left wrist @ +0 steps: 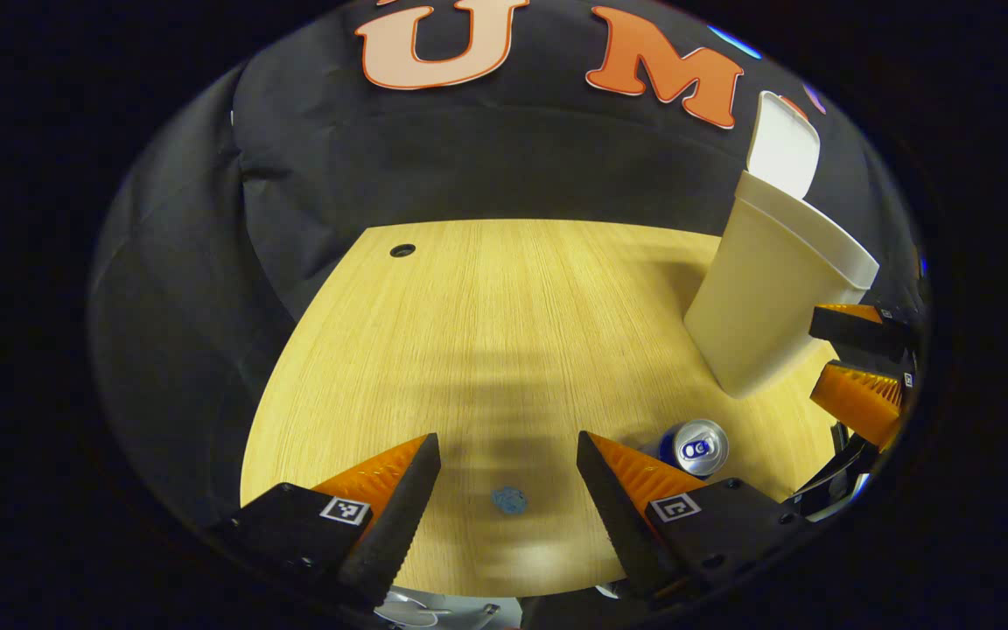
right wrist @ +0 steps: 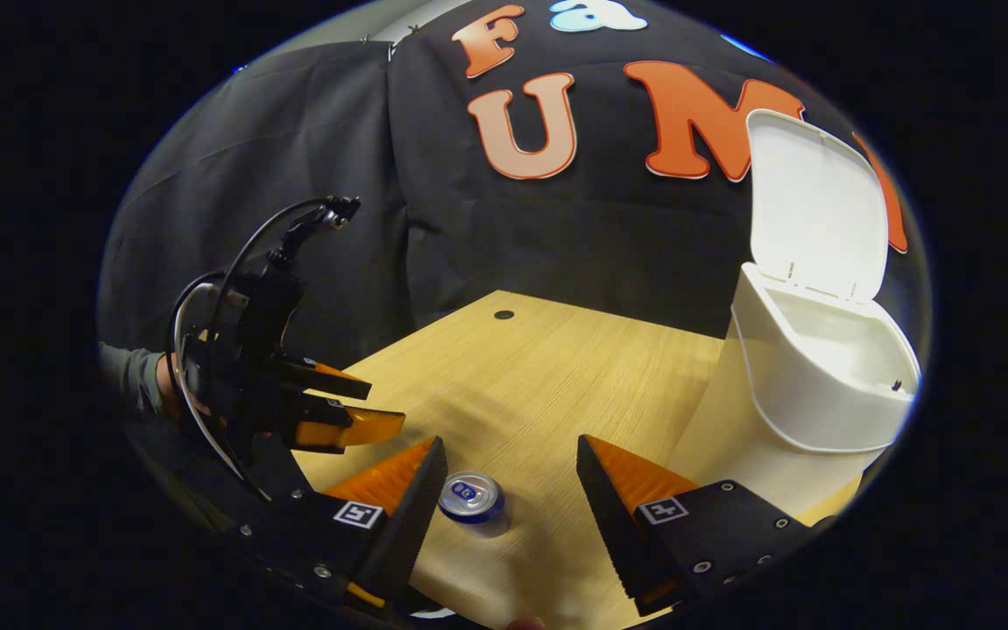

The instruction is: Press the lid of the desktop garbage bin to open it, pick up the crumpled paper on the desktop and throw it into the bin, then pick up the pop can on the desktop and drop it into the bin, and finally close the garbage bin lid.

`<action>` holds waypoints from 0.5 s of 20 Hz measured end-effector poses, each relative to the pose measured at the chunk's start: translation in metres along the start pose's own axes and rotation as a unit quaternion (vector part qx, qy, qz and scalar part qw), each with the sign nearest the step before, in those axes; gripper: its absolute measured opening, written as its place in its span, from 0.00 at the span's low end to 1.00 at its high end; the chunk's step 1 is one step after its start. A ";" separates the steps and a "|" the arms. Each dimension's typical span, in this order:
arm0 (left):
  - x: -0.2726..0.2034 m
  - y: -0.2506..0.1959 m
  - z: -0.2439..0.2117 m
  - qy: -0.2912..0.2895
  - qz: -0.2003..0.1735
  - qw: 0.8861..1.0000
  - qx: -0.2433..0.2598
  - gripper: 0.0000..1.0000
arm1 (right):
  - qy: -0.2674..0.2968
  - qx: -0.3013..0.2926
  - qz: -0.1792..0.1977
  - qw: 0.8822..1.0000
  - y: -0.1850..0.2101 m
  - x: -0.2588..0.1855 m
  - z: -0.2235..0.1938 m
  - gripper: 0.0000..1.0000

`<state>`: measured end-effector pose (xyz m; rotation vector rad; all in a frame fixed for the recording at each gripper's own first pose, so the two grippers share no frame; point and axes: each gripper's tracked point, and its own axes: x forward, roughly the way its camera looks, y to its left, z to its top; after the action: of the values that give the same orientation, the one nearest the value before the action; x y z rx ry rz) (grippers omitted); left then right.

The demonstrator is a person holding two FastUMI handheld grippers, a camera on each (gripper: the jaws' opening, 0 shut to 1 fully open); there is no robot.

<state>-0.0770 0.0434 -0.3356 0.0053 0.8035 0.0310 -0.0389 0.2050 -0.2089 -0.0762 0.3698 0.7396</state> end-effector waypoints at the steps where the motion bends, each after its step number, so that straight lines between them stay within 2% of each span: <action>1: 0.002 0.000 -0.006 0.005 0.000 1.000 0.003 1.00 | 0.009 -0.006 0.006 1.000 0.004 0.000 -0.011 0.90; 5: 0.011 -0.004 -0.020 0.027 -0.002 1.000 0.012 1.00 | 0.036 -0.019 0.011 0.999 0.007 0.007 -0.023 0.91; 6: 0.013 -0.004 -0.022 0.030 -0.002 0.999 0.014 0.96 | 0.041 -0.019 0.014 0.999 0.009 0.010 -0.024 0.91; 7: 0.015 -0.004 -0.026 0.034 -0.002 0.999 0.015 0.96 | 0.045 -0.020 0.017 0.999 0.012 0.016 -0.027 0.90; 8: 0.018 -0.004 -0.029 0.039 -0.003 0.999 0.014 1.00 | 0.050 -0.023 0.019 0.998 0.013 0.020 -0.028 0.91; 9: 0.022 -0.004 -0.034 0.044 -0.005 0.999 0.012 0.96 | 0.055 -0.026 0.021 0.998 0.014 0.022 -0.033 0.91; 10: 0.025 -0.001 -0.039 0.051 -0.005 0.999 0.014 0.96 | 0.058 -0.032 0.021 0.998 0.013 0.025 -0.034 0.91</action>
<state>-0.0874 0.0424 -0.3810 0.0258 0.9059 0.0119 -0.0407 0.2243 -0.2486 -0.1732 0.4582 0.7910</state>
